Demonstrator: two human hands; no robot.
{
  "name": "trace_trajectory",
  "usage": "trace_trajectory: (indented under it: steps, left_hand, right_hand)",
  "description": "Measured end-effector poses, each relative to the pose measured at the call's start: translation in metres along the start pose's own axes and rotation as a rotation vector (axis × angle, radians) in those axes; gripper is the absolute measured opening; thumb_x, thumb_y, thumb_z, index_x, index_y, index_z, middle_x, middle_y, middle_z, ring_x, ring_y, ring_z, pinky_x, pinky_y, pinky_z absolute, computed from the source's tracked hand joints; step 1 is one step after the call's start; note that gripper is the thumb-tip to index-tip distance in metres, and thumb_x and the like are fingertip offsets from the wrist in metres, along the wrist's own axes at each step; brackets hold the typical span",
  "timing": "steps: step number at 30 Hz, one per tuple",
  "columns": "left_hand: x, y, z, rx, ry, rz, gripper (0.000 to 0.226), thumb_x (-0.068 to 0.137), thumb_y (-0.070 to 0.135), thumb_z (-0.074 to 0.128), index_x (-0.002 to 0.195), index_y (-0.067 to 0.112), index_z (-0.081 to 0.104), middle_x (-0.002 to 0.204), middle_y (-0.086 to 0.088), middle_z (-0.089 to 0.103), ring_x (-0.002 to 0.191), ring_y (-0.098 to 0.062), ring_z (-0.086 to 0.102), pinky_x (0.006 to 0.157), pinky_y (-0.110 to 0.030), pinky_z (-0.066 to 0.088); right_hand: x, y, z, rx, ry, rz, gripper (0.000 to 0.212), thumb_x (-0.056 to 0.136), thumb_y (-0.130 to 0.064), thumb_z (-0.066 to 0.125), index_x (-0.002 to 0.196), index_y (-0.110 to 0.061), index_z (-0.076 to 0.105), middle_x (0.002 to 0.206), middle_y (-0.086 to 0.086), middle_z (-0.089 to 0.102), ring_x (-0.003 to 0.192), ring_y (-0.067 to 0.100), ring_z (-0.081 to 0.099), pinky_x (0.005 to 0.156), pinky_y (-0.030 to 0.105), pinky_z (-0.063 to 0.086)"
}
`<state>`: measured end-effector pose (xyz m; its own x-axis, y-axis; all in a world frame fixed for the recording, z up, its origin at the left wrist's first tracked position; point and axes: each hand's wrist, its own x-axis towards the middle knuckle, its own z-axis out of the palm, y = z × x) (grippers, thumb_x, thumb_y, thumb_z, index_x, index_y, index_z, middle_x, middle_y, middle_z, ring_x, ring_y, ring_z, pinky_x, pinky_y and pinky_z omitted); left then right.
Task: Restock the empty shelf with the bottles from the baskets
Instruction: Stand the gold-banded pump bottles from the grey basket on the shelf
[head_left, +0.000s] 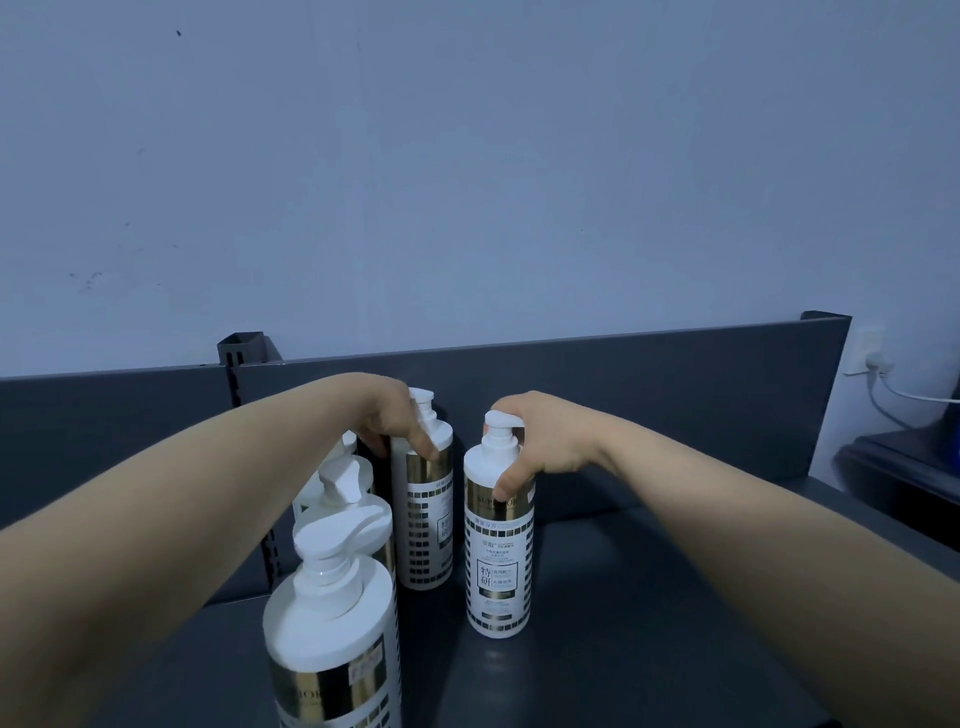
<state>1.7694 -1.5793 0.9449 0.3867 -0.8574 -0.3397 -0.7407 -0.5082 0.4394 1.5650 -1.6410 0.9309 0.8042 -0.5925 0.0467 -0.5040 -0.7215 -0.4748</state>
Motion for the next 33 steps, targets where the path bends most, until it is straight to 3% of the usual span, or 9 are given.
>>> trace_trajectory:
  steps: [3,5,6,8,15,19,24,28,33]
  left_hand:
    - [-0.009,0.002,0.000,0.020,0.007,-0.013,0.068,0.073,0.038,0.082,0.125,0.003,0.054,0.133,-0.013,0.058,0.104,-0.027,0.066,0.097,-0.040,0.051]
    - [-0.018,0.008,-0.005,0.123,0.090,0.004,0.043,0.080,0.044,0.074,0.096,0.006,0.062,0.091,-0.007,0.071,0.077,-0.018,0.068,0.080,-0.032,0.054]
    - [-0.025,0.011,-0.008,0.190,0.158,0.013,0.041,0.082,0.047,0.071,0.078,0.008,0.060,0.070,-0.004,0.067,0.063,-0.016,0.062,0.066,-0.029,0.050]
    - [-0.037,0.013,-0.014,0.295,0.303,0.060,0.047,0.084,0.047,0.066,0.061,0.009,0.050,0.055,-0.003,0.053,0.053,-0.018,0.049,0.054,-0.027,0.038]
    - [-0.071,-0.002,-0.013,0.278,0.551,0.307,0.032,0.089,0.040,0.060,0.103,0.011,0.066,0.102,-0.002,0.066,0.096,-0.022,0.061,0.088,-0.037,0.051]
    - [-0.093,-0.007,-0.008,0.272,0.599,0.335,0.031,0.091,0.037,0.060,0.111,0.013,0.067,0.109,0.001,0.067,0.101,-0.019,0.060,0.089,-0.035,0.050]
    - [-0.126,-0.002,0.003,0.287,0.627,0.300,0.029,0.091,0.033,0.059,0.110,0.012,0.067,0.108,-0.002,0.068,0.101,-0.020,0.062,0.088,-0.036,0.052]
    - [-0.163,0.010,0.019,0.327,0.637,0.280,0.033,0.092,0.032,0.056,0.120,0.015,0.063,0.115,0.001,0.066,0.103,-0.018,0.060,0.086,-0.032,0.051]
    - [-0.208,0.034,0.059,0.357,0.657,0.271,0.039,0.092,0.035,0.055,0.127,0.019,0.058,0.124,0.006,0.062,0.108,-0.016,0.059,0.088,-0.033,0.050]
  right_hand:
    - [0.000,-0.004,0.000,0.006,-0.007,0.008,0.052,0.055,-0.021,0.090,0.095,-0.012,0.059,0.094,0.001,0.066,0.077,0.015,0.059,0.068,0.030,0.049]
    - [0.000,-0.006,0.001,0.011,0.003,0.013,0.050,0.054,-0.021,0.091,0.092,-0.013,0.059,0.090,-0.001,0.066,0.075,0.014,0.059,0.066,0.029,0.048]
    - [0.000,-0.007,0.002,0.012,0.011,0.013,0.051,0.054,-0.021,0.091,0.093,-0.012,0.059,0.091,0.000,0.066,0.076,0.015,0.060,0.068,0.030,0.049]
    - [0.000,-0.011,0.004,0.013,0.020,0.006,0.053,0.054,-0.021,0.091,0.095,-0.011,0.060,0.094,0.003,0.068,0.077,0.016,0.060,0.070,0.032,0.051]
    - [0.004,-0.028,0.014,0.032,0.012,-0.028,0.052,0.056,-0.022,0.090,0.097,-0.014,0.059,0.096,0.001,0.067,0.083,0.017,0.062,0.074,0.033,0.051]
    - [0.005,-0.032,0.017,0.001,0.011,-0.029,0.056,0.057,-0.025,0.089,0.104,-0.023,0.057,0.103,-0.005,0.064,0.097,0.021,0.062,0.085,0.039,0.053]
    - [-0.018,-0.036,-0.001,-0.110,0.065,-0.003,0.101,0.063,-0.038,0.086,0.148,-0.028,0.032,0.151,-0.006,0.039,0.135,0.019,0.040,0.108,0.038,0.039]
    - [-0.058,-0.031,-0.015,-0.185,0.123,0.035,0.090,0.078,-0.042,0.074,0.152,-0.024,0.026,0.158,-0.004,0.028,0.143,0.018,0.028,0.113,0.035,0.031]
    - [-0.131,-0.019,-0.019,-0.307,0.182,0.022,0.071,0.092,-0.041,0.058,0.152,-0.022,0.026,0.157,-0.003,0.030,0.141,0.020,0.032,0.111,0.037,0.035]
